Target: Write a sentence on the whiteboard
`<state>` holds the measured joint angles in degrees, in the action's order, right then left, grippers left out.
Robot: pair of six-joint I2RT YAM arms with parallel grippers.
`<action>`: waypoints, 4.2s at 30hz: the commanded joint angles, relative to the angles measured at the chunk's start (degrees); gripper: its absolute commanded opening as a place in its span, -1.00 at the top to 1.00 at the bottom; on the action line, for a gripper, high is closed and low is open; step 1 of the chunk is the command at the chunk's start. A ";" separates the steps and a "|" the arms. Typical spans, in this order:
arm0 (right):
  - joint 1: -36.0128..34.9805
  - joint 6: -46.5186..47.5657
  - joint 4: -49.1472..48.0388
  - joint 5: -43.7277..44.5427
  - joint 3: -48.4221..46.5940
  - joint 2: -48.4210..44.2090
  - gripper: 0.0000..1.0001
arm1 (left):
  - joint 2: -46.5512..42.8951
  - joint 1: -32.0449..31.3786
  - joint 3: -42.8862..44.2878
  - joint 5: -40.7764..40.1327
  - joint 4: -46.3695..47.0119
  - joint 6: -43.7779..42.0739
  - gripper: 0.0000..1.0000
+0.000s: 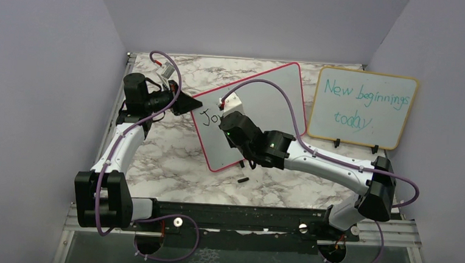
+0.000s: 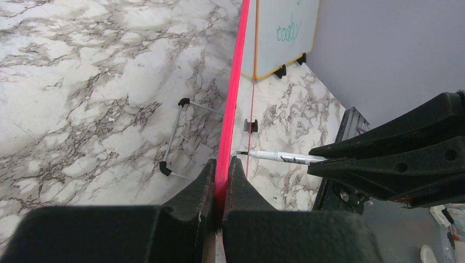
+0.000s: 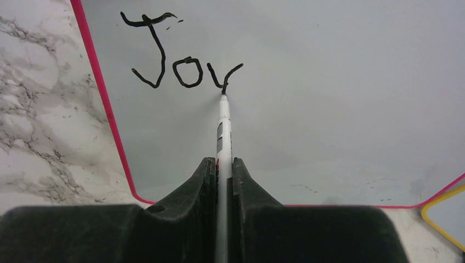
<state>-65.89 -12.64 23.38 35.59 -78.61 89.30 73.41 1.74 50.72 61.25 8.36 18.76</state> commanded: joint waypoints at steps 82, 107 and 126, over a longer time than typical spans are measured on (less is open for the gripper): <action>6.92 4.14 -13.16 -4.28 7.66 -7.92 0.99 | 2.62 -0.58 0.26 -6.85 -6.78 -7.03 1.00; 7.98 3.25 -11.22 -4.86 8.09 -8.50 0.99 | 2.48 -0.56 0.26 -7.09 -6.95 -7.18 1.00; 8.03 1.75 -9.56 -6.78 9.55 -9.38 0.99 | 2.56 -0.52 0.48 -7.33 -7.39 -7.53 1.00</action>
<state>-58.00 -10.09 13.23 30.15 -69.12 79.81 74.19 1.76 52.01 61.10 5.91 17.30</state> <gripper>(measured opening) 0.164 0.040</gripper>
